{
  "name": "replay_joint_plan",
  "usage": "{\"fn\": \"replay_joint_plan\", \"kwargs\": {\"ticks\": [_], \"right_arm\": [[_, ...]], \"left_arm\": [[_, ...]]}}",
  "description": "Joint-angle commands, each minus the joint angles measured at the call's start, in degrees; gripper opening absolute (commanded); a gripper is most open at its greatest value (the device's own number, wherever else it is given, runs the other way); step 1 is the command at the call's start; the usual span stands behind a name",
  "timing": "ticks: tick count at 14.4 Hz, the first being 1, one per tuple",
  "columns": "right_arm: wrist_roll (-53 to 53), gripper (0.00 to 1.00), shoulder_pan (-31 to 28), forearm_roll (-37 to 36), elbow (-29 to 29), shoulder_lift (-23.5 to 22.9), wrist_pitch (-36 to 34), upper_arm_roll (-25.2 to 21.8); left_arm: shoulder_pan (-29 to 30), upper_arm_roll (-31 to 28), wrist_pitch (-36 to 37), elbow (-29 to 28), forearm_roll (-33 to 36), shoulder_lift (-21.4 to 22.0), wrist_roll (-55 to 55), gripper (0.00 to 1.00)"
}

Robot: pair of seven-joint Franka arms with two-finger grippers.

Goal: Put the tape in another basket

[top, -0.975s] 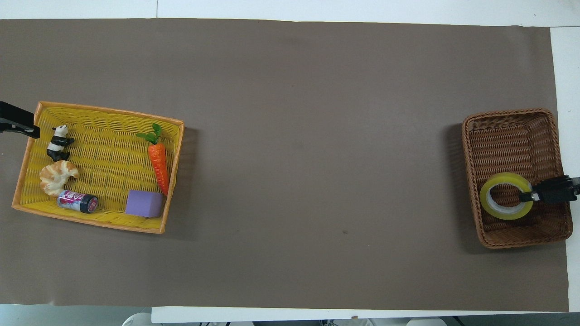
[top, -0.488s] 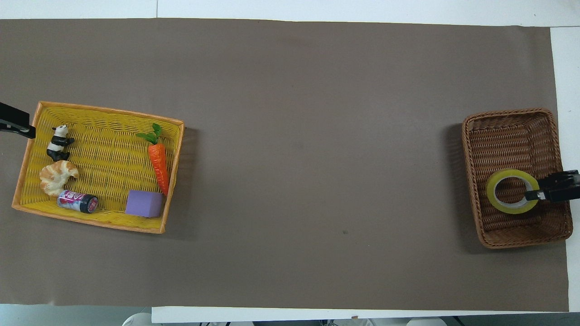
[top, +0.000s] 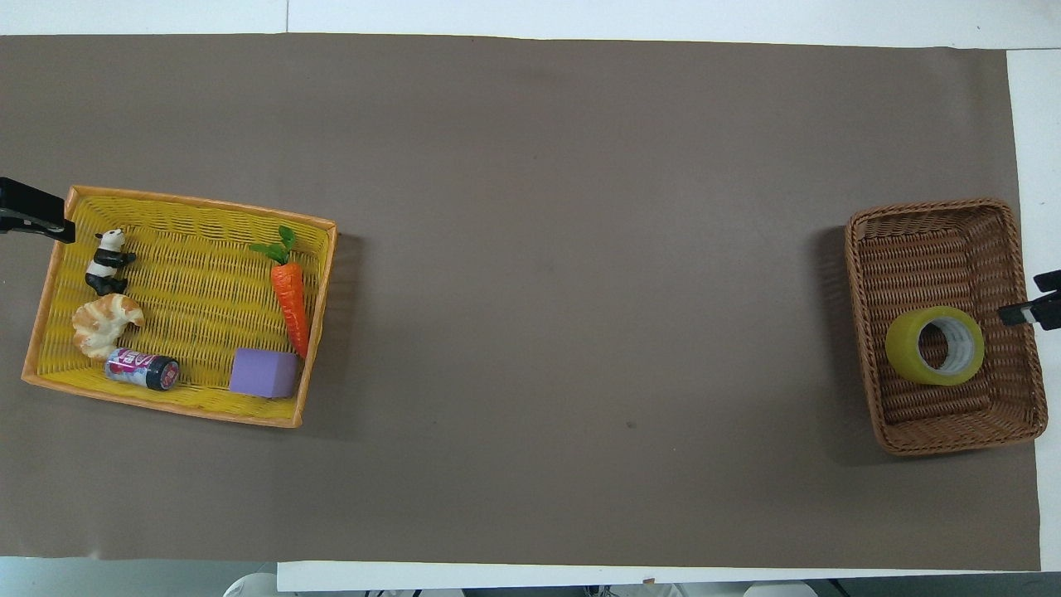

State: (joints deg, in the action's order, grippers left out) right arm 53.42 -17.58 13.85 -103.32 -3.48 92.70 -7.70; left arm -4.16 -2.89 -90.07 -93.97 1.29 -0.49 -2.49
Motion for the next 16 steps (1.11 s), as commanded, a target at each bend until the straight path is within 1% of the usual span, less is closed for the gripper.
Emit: {"fn": "replay_joint_plan", "kwargs": {"ticks": [1, 3, 5, 6, 8, 10, 11, 12, 13, 16], "right_arm": [[-12.5, 1.0, 4.3, -2.9, 0.0, 5.1, 0.4, 0.2], [-25.1, 1.0, 8.8, -9.8, 1.0, 7.4, -1.6, 0.3], [-34.1, 1.0, 12.1, -11.7, 2.2, 8.4, -4.6, 0.2], [-36.6, 1.0, 12.3, -12.1, 2.8, 8.8, -5.5, 0.3], [-40.7, 1.0, 12.8, -12.7, 6.1, 8.1, -7.2, 0.3], [-44.5, 1.0, 13.2, -12.8, 14.0, 4.8, -12.3, 0.4], [-46.5, 1.0, 14.3, -13.0, 16.8, 3.7, -14.6, 0.4], [-46.7, 1.0, 15.1, -13.8, 18.2, 2.4, -15.4, 0.4], [-46.8, 1.0, 15.4, -15.2, 18.3, 2.1, -15.1, 0.4], [-48.1, 1.0, 17.3, -15.3, 18.5, 2.2, -15.0, -0.2]], "left_arm": [[-0.5, -0.3, -0.6, -2.4, -0.2, 1.4, 0.6, 1.0], [0.3, -0.6, -1.1, -2.5, -0.2, 1.4, 0.6, 1.0], [1.3, -0.7, -0.7, -2.6, -0.2, 1.4, 0.6, 1.0], [1.3, -0.7, -0.8, -2.6, -0.2, 1.4, 0.6, 1.0], [1.2, -0.6, -0.8, -2.6, -0.2, 1.4, 0.6, 1.0], [1.2, -0.6, -0.7, -2.6, -0.2, 1.4, 0.6, 1.0], [1.2, -0.6, -0.8, -2.6, -0.2, 1.4, 0.6, 1.0], [1.2, -0.6, -0.8, -2.6, -0.2, 1.4, 0.6, 1.0], [1.2, -0.6, -0.8, -2.6, -0.2, 1.4, 0.6, 1.0], [1.2, -0.6, -0.8, -2.6, -0.2, 1.4, 0.6, 1.0]]}}
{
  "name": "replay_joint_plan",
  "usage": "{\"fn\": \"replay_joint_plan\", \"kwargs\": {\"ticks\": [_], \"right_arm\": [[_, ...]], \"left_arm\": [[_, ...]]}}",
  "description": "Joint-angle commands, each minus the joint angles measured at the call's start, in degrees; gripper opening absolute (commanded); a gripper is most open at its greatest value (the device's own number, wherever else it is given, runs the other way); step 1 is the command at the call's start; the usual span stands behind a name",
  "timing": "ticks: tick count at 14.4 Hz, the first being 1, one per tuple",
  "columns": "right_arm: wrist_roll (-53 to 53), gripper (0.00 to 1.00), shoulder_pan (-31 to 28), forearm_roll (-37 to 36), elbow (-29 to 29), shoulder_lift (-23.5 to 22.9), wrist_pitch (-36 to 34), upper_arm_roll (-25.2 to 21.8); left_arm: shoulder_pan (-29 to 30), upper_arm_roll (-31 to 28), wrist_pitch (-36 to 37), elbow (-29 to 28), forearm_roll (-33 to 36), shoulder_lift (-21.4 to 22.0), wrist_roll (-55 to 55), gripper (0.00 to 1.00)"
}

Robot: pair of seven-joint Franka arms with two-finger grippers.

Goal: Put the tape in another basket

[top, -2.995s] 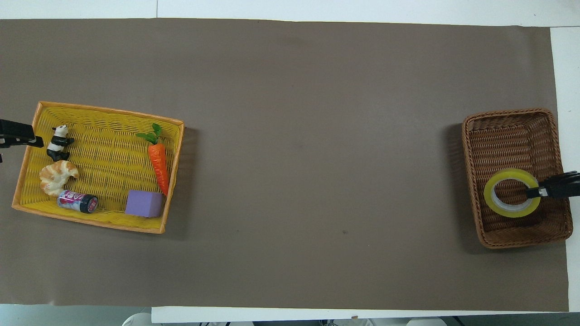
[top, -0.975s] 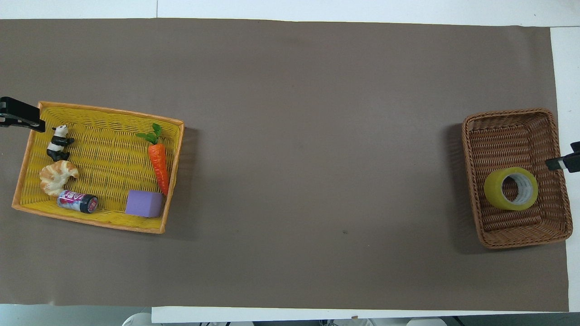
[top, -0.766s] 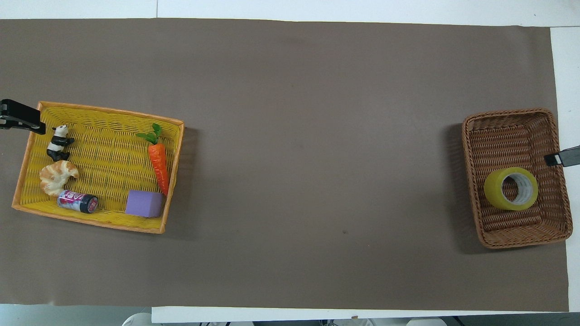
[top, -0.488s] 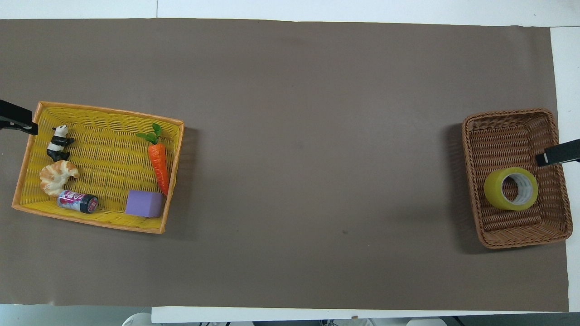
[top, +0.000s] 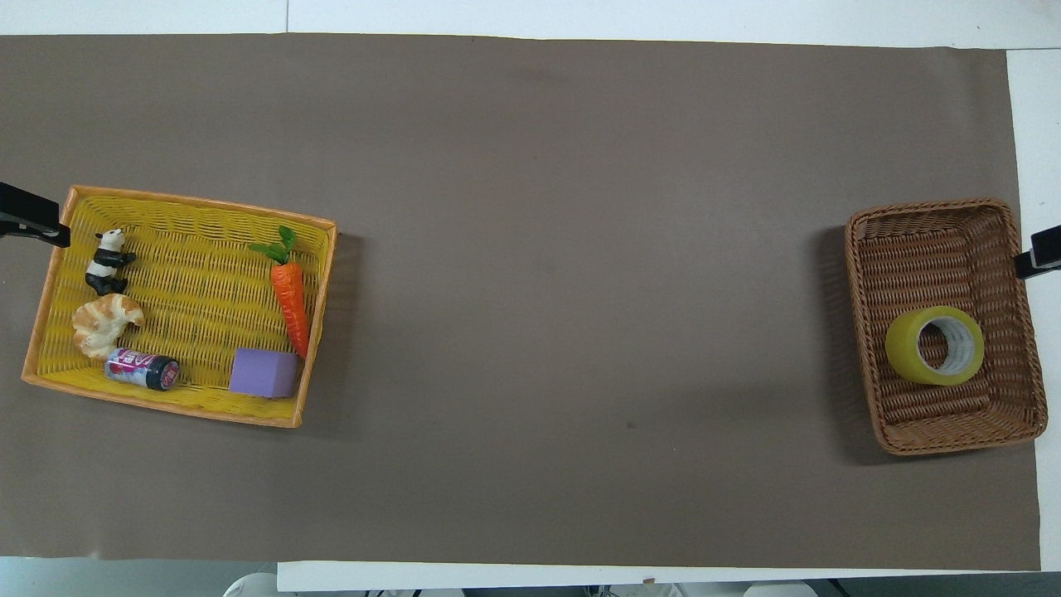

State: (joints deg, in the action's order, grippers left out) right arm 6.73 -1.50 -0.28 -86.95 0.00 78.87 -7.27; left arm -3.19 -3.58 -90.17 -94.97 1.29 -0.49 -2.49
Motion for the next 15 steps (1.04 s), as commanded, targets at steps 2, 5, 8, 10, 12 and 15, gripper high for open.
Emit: {"fn": "replay_joint_plan", "kwargs": {"ticks": [2, 5, 8, 10, 12, 15], "right_arm": [[-1.5, 1.0, 1.9, -1.1, 2.0, -1.0, -1.5, -0.9], [-1.6, 1.0, 2.7, -1.1, 1.0, 0.0, -1.8, -1.2], [-1.5, 1.0, 2.9, -1.2, 1.1, 0.0, -1.5, -1.2], [-1.5, 1.0, 2.9, -1.2, 1.2, 0.0, -1.4, -1.2], [-1.6, 1.0, 2.9, -1.2, 1.1, 0.0, -1.4, -1.3], [-1.6, 1.0, 2.9, -1.3, 1.0, 0.1, -1.2, -1.4]], "left_arm": [[0.2, 0.1, -0.7, -1.6, -0.2, 1.4, 0.6, 1.0], [0.2, 0.1, -0.7, -1.5, -0.2, 1.4, 0.6, 1.0], [0.2, 0.1, -0.6, -1.6, -0.2, 1.4, 0.6, 1.0], [0.2, 0.1, -0.6, -1.5, -0.2, 1.4, 0.6, 1.0], [0.2, 0.1, -0.7, -1.5, -0.2, 1.4, 0.6, 1.0], [0.2, 0.1, -0.6, -1.6, -0.2, 1.4, 0.6, 1.0]]}}
